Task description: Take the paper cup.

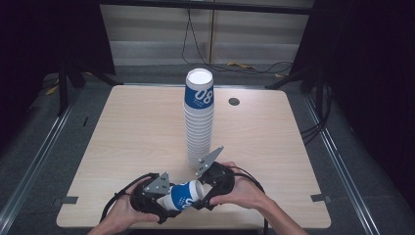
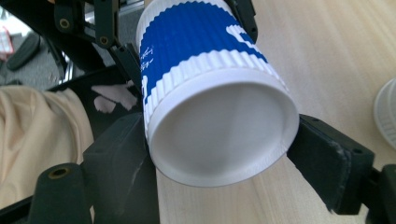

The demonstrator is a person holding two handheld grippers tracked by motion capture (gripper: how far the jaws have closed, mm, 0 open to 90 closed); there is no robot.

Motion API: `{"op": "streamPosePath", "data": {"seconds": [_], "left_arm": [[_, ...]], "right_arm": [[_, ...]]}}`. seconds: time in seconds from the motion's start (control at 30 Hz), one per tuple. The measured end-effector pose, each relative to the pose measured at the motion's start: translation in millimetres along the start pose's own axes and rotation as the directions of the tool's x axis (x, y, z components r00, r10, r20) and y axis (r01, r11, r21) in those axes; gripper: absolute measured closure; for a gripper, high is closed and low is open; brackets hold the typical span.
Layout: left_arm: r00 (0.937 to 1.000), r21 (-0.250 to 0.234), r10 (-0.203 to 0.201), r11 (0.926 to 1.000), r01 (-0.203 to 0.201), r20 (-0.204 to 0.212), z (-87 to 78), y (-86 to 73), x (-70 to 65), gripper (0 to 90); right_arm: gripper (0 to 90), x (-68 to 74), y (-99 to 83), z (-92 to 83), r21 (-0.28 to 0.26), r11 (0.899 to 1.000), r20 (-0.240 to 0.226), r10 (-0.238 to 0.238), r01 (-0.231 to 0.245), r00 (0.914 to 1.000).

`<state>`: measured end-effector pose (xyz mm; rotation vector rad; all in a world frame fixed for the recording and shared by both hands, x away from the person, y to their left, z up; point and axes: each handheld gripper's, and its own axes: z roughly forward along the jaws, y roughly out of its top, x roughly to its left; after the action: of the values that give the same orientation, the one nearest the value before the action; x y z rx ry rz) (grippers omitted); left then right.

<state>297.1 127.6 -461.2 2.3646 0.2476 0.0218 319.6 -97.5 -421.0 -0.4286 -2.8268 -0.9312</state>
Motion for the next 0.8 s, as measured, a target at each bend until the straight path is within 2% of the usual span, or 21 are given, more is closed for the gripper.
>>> {"op": "streamPosePath", "data": {"seconds": [0.17, 0.27, 0.33, 0.43, 0.53, 0.57, 0.63, 0.8], "left_arm": [[1.0000, 0.016, 0.007, 0.9999, -0.007, 0.003, 2.8, -0.1, -0.8, 18.7], [0.9999, 0.026, 0.014, 0.9996, -0.014, 0.005, 3.4, -0.2, -1.1, 18.8], [0.9999, 0.030, 0.014, 0.9995, -0.015, 0.009, 3.8, -0.1, -1.5, 18.8], [0.9998, 0.025, 0.013, 0.9996, -0.014, 0.012, 3.1, -0.3, -2.0, 18.8], [0.9998, 0.026, 0.015, 0.9995, -0.015, 0.014, 2.5, -0.3, -1.4, 18.8], [0.9998, 0.025, 0.015, 0.9996, -0.015, 0.012, 2.9, -0.4, -1.5, 18.8], [0.9998, 0.026, 0.018, 0.9995, -0.018, 0.013, 3.7, -0.7, -2.0, 18.7], [0.9995, 0.037, 0.026, 0.9990, -0.027, 0.017, 5.1, -0.5, -2.8, 18.8]], "right_arm": [[21.7, 0.1, 4.7, 6.0, 0.046, 0.999, -0.016, -0.019, 0.020, 0.9997], [22.0, 0.3, 6.4, 8.1, 0.056, 0.998, -0.019, -0.028, 0.029, 0.9994], [22.1, 2.0, 7.3, 9.6, 0.084, 0.996, -0.022, -0.012, 0.014, 0.9997], [23.6, 2.8, 7.7, 12.1, 0.093, 0.995, -0.022, -0.030, 0.032, 0.9993], [26.4, 4.2, 7.8, 12.6, 0.097, 0.995, -0.027, -0.025, 0.027, 0.9993], [27.3, 2.4, 7.6, 13.8, 0.087, 0.995, -0.035, -0.040, 0.043, 0.9986], [27.4, 2.7, 7.1, 14.1, 0.095, 0.995, -0.037, -0.025, 0.028, 0.9990], [24.3, 2.3, 7.5, 14.8, 0.101, 0.994, -0.048, -0.023, 0.028, 0.9986]]}}
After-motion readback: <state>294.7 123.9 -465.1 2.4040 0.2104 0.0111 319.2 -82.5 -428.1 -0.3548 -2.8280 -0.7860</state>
